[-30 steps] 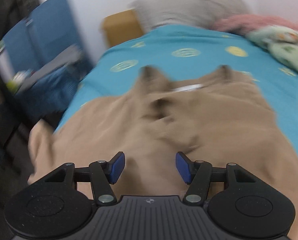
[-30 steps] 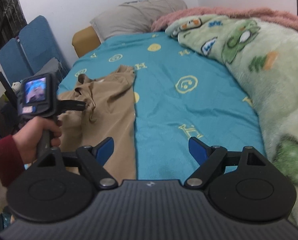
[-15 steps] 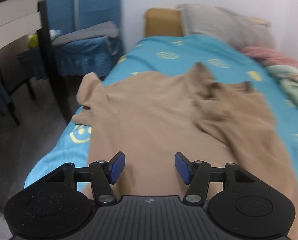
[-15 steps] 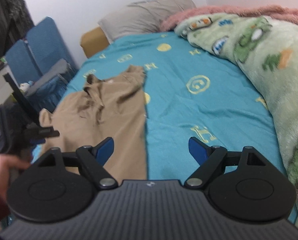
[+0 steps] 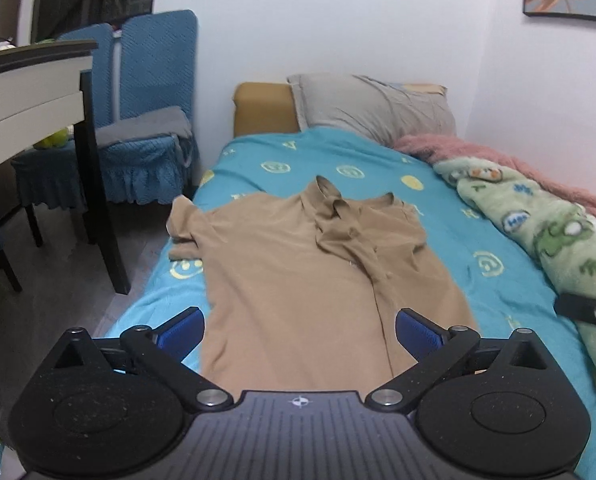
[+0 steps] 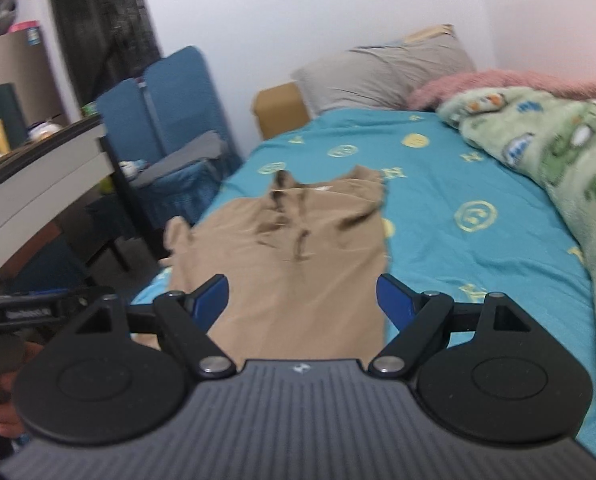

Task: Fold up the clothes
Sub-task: 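Grasp the shirt side with the right gripper and fold it across the body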

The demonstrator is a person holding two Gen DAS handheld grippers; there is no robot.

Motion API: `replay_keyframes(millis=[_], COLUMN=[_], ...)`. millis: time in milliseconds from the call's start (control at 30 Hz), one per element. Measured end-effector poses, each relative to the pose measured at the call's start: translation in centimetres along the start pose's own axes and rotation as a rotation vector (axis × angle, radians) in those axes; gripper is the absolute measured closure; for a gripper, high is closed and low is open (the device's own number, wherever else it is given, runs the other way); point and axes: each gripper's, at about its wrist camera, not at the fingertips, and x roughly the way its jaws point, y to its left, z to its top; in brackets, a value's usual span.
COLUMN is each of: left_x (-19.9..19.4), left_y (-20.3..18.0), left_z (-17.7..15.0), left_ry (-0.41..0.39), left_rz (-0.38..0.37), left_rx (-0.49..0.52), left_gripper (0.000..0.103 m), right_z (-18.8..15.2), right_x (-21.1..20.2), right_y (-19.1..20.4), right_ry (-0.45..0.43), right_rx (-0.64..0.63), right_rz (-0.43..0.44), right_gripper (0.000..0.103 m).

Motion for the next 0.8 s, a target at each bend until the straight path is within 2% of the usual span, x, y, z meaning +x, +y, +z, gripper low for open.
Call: replay_keyframes(millis=[100,267,433,600,733,800], left_x=[-0.7,-0.3,1.5,4.9,8.0,8.9], left_y=[1.8,6.3,11.2,14.4,16.3,17.1], left_z=[0.2,0.1,-0.8,-1.8,-2.7,-3.0], left_ry=[-0.010,-0.021,0.025,0.064,0.120,0.136], left_rz=[0.004,0.042,0.019,0.055,0.084,0.082], left_rx=[-0.002,-0.039,-0.184,-0.253,-0.296,-0.328], left_gripper=[0.000,0.000,0.000,0.001,0.002,0.002], right_z=[0.4,3.0,5.1,6.2,5.4,4.5], right_x=[-0.1,6.0,16.8,28.8,37.3,40.8], right_y=[1.8,6.2,12.9,20.1,24.8,26.1], right_ry=[0.008,0.054,0.102,0.171,0.194,0.220], right_rx=[-0.051,-0.154,-0.291,-0.365,-0.439,-0.466], right_rz=[0.040,0.092,0.173,0.263,0.255,0.219], right_gripper=[0.020,0.020,0.020,0.020,0.021,0.021])
